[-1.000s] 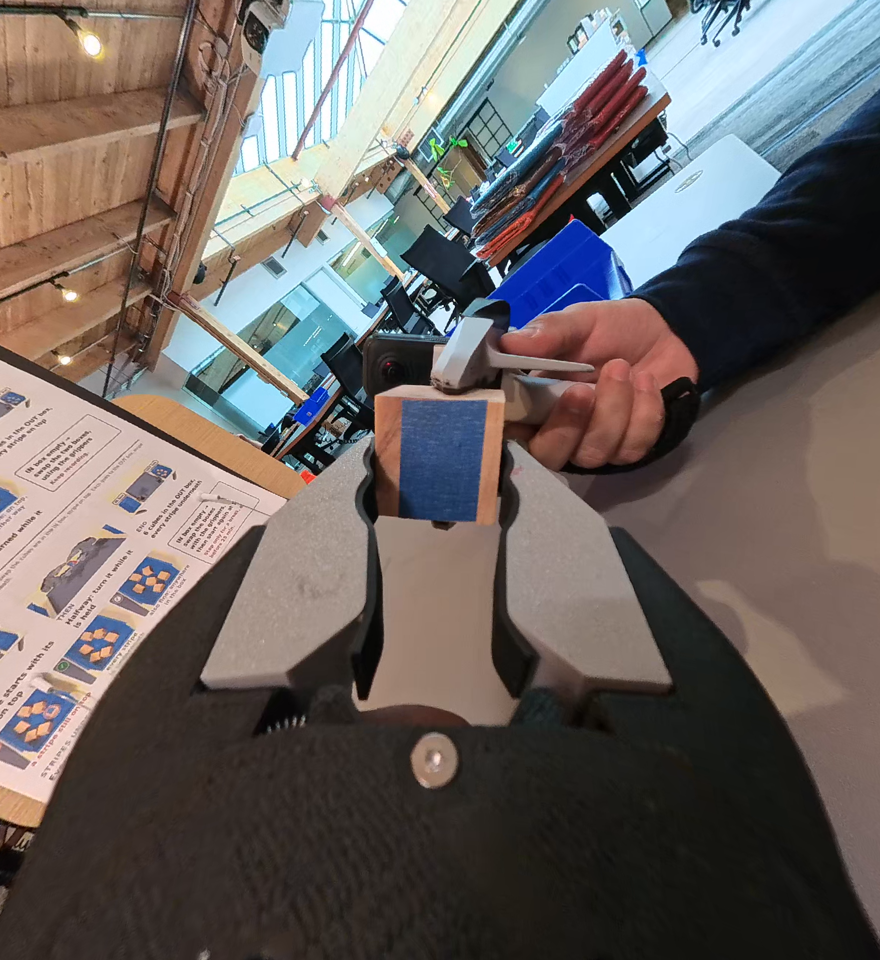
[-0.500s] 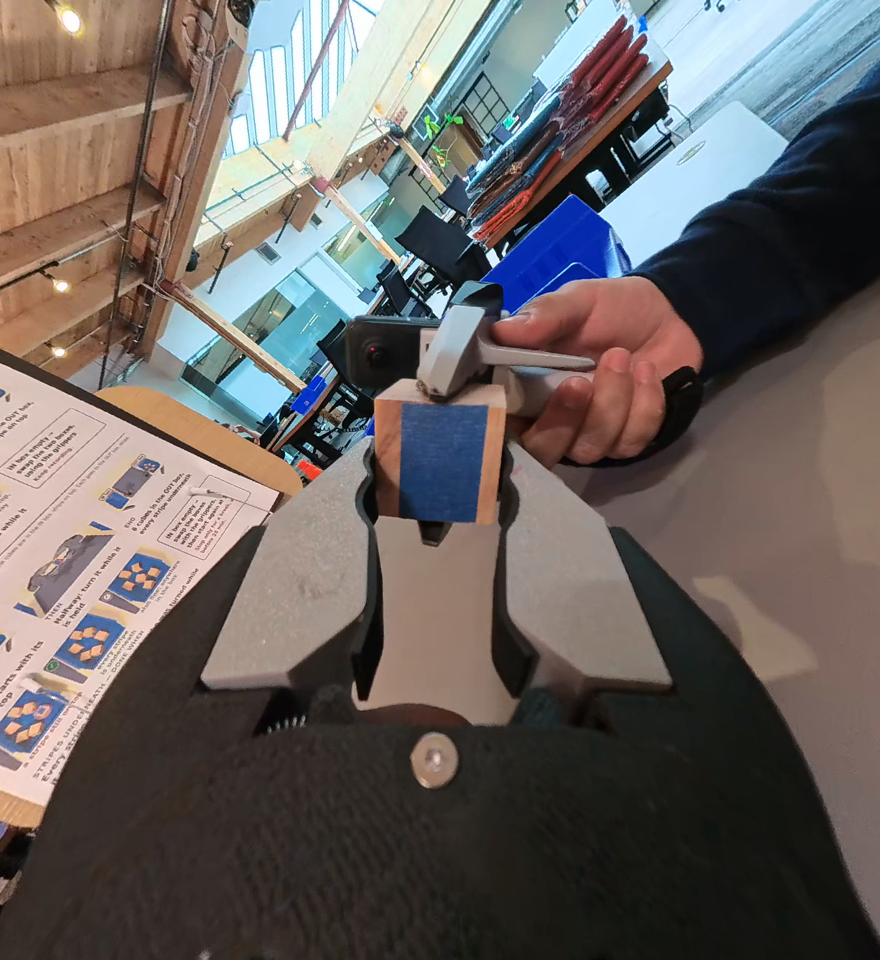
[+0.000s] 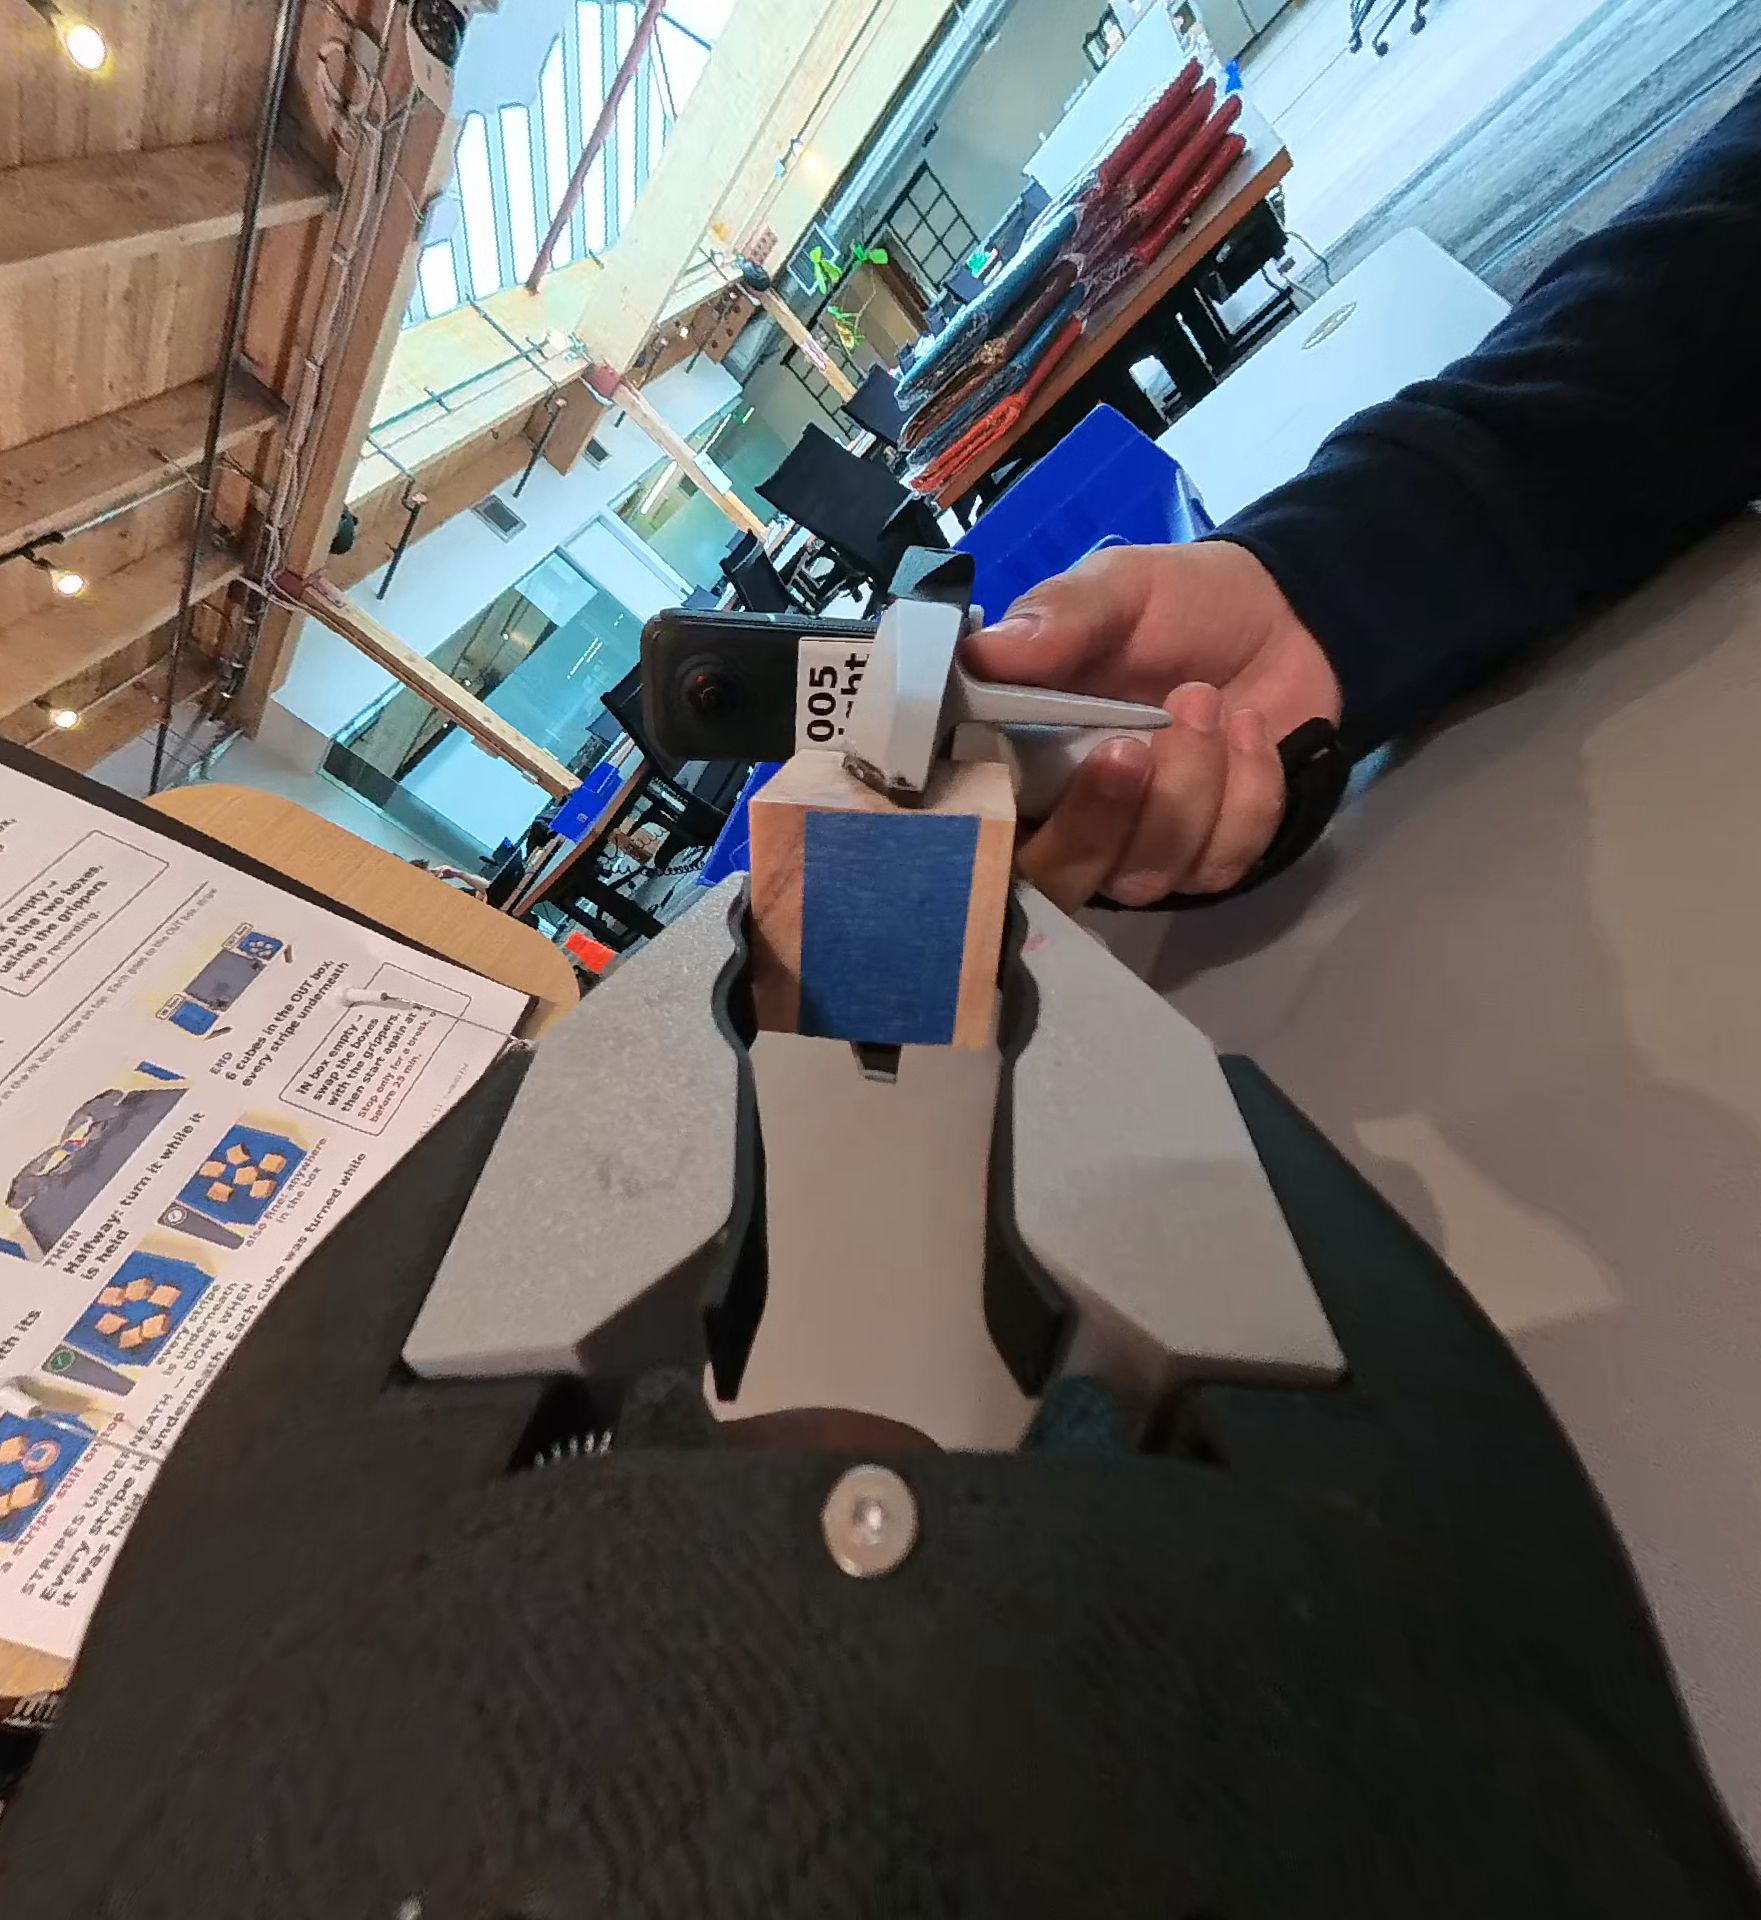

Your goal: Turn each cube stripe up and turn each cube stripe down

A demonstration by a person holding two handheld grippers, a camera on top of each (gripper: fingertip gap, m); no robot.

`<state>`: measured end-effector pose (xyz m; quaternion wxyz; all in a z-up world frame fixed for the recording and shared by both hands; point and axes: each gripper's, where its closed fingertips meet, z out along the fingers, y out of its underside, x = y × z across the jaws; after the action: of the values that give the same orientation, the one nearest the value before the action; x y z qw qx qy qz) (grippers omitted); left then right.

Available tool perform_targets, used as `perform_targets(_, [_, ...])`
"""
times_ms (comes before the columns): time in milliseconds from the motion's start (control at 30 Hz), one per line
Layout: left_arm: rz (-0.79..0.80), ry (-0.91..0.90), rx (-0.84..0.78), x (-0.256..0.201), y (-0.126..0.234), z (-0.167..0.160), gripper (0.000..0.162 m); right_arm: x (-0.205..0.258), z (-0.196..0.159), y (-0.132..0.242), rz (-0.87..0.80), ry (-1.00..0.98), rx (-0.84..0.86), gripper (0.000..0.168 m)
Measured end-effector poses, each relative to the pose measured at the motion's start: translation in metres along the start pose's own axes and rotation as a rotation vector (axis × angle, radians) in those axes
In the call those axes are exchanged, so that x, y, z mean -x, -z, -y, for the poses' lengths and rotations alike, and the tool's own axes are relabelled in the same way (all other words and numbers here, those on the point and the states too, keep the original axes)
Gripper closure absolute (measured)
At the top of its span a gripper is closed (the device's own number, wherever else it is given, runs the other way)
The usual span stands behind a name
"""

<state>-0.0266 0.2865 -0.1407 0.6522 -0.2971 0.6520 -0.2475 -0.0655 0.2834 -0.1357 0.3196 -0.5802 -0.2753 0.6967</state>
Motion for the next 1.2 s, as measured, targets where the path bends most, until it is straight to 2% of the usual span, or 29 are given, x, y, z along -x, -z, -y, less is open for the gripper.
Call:
perform_targets(567, [0.050, 0.029, -0.029, 0.003, -0.001, 0.000, 0.117, -0.001, 0.002, 0.001, 0.001, -0.015, -0.016, 0.124])
perform_targets(667, [0.099, 0.058, -0.082, 0.009, 0.004, 0.007, 0.106, -0.005, 0.005, 0.005, -0.031, -0.004, -0.031, 0.125])
perform_targets(800, [0.071, 0.162, -0.081, 0.011, 0.008, 0.006, 0.087, -0.007, 0.011, 0.009, -0.064, 0.017, -0.059, 0.125])
perform_targets(933, [-0.003, 0.235, -0.034, 0.000, 0.007, -0.003, 0.075, -0.023, 0.009, 0.010, -0.250, 0.149, -0.019, 0.125])
perform_targets(1000, [-0.066, 0.294, 0.018, -0.008, 0.006, -0.012, 0.063, -0.031, 0.016, 0.017, -0.414, 0.289, -0.026, 0.125])
perform_targets(1033, [-0.078, 0.318, 0.043, -0.010, 0.005, -0.016, 0.062, -0.032, 0.022, 0.021, -0.496, 0.356, -0.037, 0.125])
perform_targets(1133, [-0.103, 0.402, 0.084, -0.010, 0.006, -0.023, 0.065, -0.018, 0.046, 0.036, -0.700, 0.484, -0.106, 0.125])
perform_targets(1200, [-0.100, 0.482, 0.111, -0.008, 0.003, -0.029, 0.079, -0.001, 0.060, 0.047, -0.816, 0.562, -0.112, 0.125])
